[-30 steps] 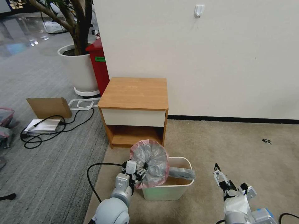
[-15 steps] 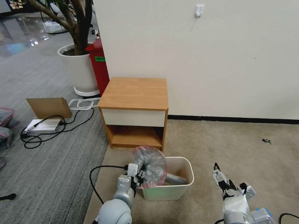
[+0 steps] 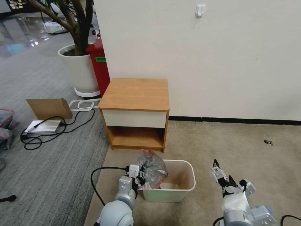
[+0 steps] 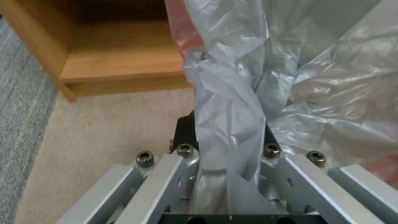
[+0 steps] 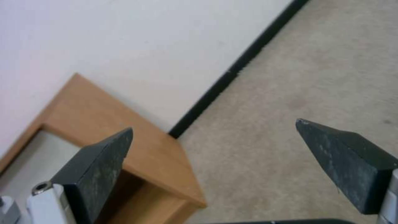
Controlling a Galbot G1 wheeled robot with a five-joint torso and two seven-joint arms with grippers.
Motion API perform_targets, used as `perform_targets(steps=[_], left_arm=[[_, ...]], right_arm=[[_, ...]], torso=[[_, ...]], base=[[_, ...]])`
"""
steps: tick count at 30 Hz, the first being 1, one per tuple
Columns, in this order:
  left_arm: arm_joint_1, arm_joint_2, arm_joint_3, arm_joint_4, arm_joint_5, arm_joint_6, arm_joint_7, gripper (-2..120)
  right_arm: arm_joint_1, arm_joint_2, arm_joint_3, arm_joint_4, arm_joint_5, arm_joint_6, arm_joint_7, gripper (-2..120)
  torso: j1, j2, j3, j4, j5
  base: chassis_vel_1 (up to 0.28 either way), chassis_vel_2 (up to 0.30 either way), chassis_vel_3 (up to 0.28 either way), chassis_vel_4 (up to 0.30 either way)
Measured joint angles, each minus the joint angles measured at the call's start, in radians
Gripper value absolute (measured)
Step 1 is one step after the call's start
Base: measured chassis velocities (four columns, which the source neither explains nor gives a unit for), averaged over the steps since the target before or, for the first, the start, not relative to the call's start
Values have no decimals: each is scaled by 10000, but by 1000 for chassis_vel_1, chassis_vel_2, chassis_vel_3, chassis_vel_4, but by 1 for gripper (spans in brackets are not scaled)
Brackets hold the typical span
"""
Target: Pick up the garbage bag from the table and place it over the trash can.
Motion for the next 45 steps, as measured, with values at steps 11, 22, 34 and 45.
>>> perform_targets(steps=[11, 22, 34, 45], left_arm=[[73, 345, -406, -845, -138, -753, 754, 11], [345, 763, -947, -1522, -165, -966, 1277, 11], [467, 885, -1187, -1709, -161, -1170, 1749, 11], [703, 877, -1373, -1942, -709, -1139, 1768, 11]], right_arm=[[669, -2113, -669, 1073, -2392, -2128, -4243, 100], [2079, -2962, -1575, 517, -3670, -3184, -5467, 100], [2980, -2562, -2375, -590, -4993, -2849, -5342, 65], [3007, -2322, -2475, -896, -5707, -2215, -5362, 28]], torso=[[0, 0, 0, 2, 1], [0, 0, 0, 1, 0], [0, 0, 0, 0, -1], [0, 0, -1, 0, -1]], base=[[0, 0, 0, 0], [0, 0, 0, 0], [0, 0, 0, 0], [0, 0, 0, 0]])
